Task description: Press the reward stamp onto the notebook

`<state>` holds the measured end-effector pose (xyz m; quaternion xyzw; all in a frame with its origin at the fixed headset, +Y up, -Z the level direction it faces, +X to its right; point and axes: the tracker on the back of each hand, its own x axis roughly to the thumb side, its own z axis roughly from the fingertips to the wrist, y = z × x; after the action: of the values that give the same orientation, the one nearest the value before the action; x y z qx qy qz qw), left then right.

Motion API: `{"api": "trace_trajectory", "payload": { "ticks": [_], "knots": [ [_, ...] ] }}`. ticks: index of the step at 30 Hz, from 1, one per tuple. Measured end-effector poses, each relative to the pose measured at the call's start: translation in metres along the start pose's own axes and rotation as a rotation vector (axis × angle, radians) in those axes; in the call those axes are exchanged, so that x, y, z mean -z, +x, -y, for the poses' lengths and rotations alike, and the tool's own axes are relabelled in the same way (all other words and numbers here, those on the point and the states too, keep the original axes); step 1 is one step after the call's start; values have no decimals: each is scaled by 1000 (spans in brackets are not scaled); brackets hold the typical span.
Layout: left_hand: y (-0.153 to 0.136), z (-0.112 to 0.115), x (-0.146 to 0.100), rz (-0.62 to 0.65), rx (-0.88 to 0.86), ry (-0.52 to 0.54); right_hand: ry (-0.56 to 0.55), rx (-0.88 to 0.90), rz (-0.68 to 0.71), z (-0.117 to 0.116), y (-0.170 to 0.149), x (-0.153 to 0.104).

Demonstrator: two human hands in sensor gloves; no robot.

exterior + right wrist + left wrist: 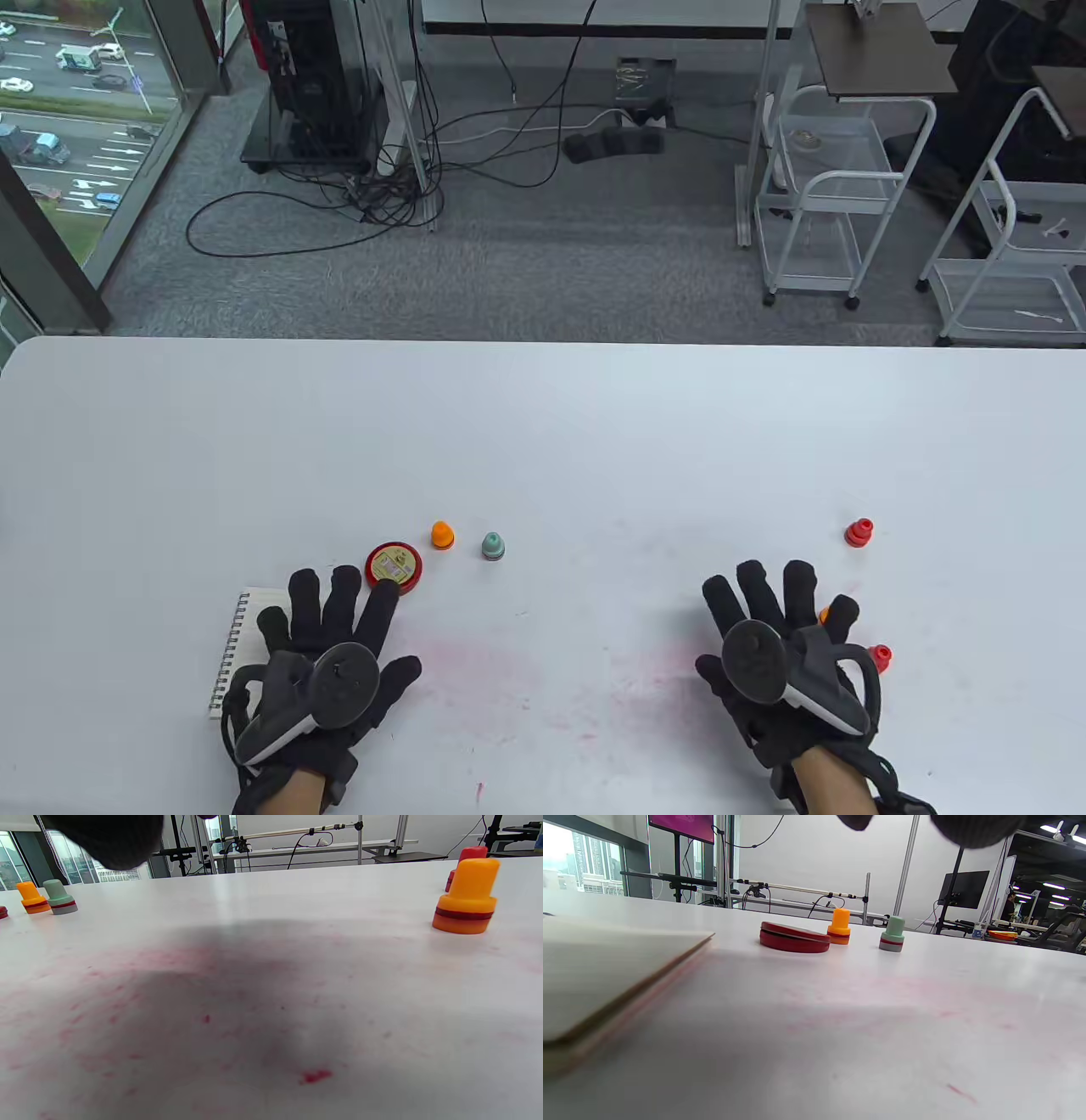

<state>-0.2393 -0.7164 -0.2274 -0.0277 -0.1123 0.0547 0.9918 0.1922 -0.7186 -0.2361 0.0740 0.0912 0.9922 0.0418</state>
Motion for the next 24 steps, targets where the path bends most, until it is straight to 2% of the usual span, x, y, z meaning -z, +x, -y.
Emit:
{"api": "trace_trajectory", "payload": {
  "ticks": [6, 11, 18, 20, 24],
  "knots": [
    [0, -4, -1, -2, -9, 19, 14, 9, -4, 2, 0, -1],
    [-4, -23, 1, -56, -29, 46, -1, 34, -45, 9, -2, -5],
    [-38, -59, 5, -191, -100, 38, -13, 61, -39, 12, -1, -8],
    [-50, -63, 6, -287, -109, 14, -14, 64, -33, 13, 0, -9],
    [-69, -59, 11, -364, -104, -60, -13, 75, -26, 13, 2, -12]
  ]
}}
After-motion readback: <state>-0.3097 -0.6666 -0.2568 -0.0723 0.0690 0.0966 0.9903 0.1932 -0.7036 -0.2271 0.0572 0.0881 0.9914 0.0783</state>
